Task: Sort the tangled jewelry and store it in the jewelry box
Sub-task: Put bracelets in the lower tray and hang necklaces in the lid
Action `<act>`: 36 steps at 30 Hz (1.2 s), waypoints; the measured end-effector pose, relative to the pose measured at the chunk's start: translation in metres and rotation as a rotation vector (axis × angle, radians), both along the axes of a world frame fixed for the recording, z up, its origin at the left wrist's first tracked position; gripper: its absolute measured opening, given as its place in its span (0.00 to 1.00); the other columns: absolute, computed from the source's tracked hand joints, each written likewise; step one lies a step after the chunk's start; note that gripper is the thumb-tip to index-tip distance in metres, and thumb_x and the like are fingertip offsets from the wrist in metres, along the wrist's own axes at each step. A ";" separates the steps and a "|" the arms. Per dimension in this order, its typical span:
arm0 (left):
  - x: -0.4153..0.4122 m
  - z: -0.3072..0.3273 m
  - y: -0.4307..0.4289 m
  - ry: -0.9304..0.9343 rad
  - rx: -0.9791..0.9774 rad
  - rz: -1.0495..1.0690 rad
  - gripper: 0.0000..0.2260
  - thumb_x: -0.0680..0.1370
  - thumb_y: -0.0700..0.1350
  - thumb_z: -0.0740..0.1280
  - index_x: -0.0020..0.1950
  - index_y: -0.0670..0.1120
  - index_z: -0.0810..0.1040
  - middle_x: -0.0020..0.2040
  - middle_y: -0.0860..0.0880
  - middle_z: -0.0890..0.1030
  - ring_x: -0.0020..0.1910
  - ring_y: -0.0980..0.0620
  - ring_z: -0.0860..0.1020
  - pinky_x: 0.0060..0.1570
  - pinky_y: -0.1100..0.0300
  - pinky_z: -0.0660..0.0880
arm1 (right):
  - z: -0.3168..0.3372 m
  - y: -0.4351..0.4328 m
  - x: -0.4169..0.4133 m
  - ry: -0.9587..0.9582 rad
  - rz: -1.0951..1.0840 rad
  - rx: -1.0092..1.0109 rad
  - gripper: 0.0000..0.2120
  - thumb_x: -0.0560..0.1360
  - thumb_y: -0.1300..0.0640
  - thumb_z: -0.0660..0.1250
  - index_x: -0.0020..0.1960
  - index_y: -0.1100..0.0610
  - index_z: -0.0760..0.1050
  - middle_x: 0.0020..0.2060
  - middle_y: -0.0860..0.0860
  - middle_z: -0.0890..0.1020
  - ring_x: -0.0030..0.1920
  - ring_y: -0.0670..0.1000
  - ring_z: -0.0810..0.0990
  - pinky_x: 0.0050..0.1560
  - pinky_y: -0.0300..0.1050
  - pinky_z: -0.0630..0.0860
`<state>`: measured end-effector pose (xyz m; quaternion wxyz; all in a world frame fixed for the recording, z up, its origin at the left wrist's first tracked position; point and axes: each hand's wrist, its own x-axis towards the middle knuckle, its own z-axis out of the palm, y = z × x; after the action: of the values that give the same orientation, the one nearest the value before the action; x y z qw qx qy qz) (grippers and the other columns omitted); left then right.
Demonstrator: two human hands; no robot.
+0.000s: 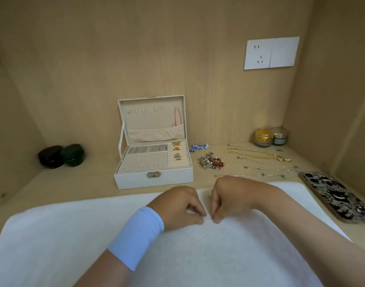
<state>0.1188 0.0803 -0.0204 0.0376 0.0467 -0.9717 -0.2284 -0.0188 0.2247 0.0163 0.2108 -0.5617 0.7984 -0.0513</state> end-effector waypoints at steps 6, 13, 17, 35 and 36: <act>0.001 -0.003 -0.003 0.099 0.082 0.046 0.05 0.75 0.47 0.70 0.41 0.57 0.81 0.47 0.57 0.81 0.52 0.58 0.75 0.58 0.61 0.72 | 0.004 0.000 -0.003 -0.112 -0.048 -0.124 0.05 0.74 0.53 0.66 0.44 0.51 0.81 0.35 0.44 0.82 0.34 0.42 0.77 0.39 0.40 0.76; -0.011 0.058 -0.013 0.197 1.024 0.190 0.08 0.83 0.38 0.58 0.45 0.43 0.73 0.32 0.46 0.77 0.36 0.47 0.78 0.46 0.57 0.75 | 0.040 -0.020 -0.011 -0.769 -0.133 -0.444 0.09 0.82 0.61 0.59 0.44 0.59 0.73 0.36 0.58 0.83 0.39 0.54 0.82 0.48 0.47 0.78; -0.016 0.092 -0.029 0.188 1.117 0.168 0.08 0.83 0.40 0.59 0.46 0.43 0.74 0.29 0.50 0.66 0.28 0.51 0.67 0.34 0.59 0.64 | 0.062 -0.037 -0.019 -0.956 -0.171 -0.556 0.09 0.82 0.60 0.60 0.43 0.56 0.72 0.28 0.52 0.68 0.28 0.53 0.69 0.41 0.50 0.74; -0.053 0.145 -0.155 0.368 0.817 0.430 0.07 0.80 0.44 0.65 0.44 0.45 0.79 0.31 0.51 0.66 0.27 0.53 0.64 0.26 0.62 0.68 | 0.110 -0.156 -0.059 -0.610 -0.267 -0.798 0.06 0.79 0.57 0.69 0.49 0.59 0.83 0.29 0.49 0.75 0.25 0.48 0.65 0.25 0.41 0.67; -0.060 0.142 -0.162 0.382 0.703 0.488 0.07 0.79 0.45 0.66 0.43 0.46 0.80 0.30 0.53 0.68 0.26 0.53 0.65 0.26 0.63 0.65 | 0.105 -0.166 -0.061 -0.607 -0.312 -0.836 0.06 0.79 0.57 0.69 0.48 0.59 0.84 0.29 0.50 0.76 0.24 0.48 0.65 0.24 0.41 0.67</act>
<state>0.0591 -0.0815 0.1217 0.2502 0.2411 -0.7715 -0.5329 -0.0799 0.0587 0.1209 0.1804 -0.4325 0.6871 -0.5552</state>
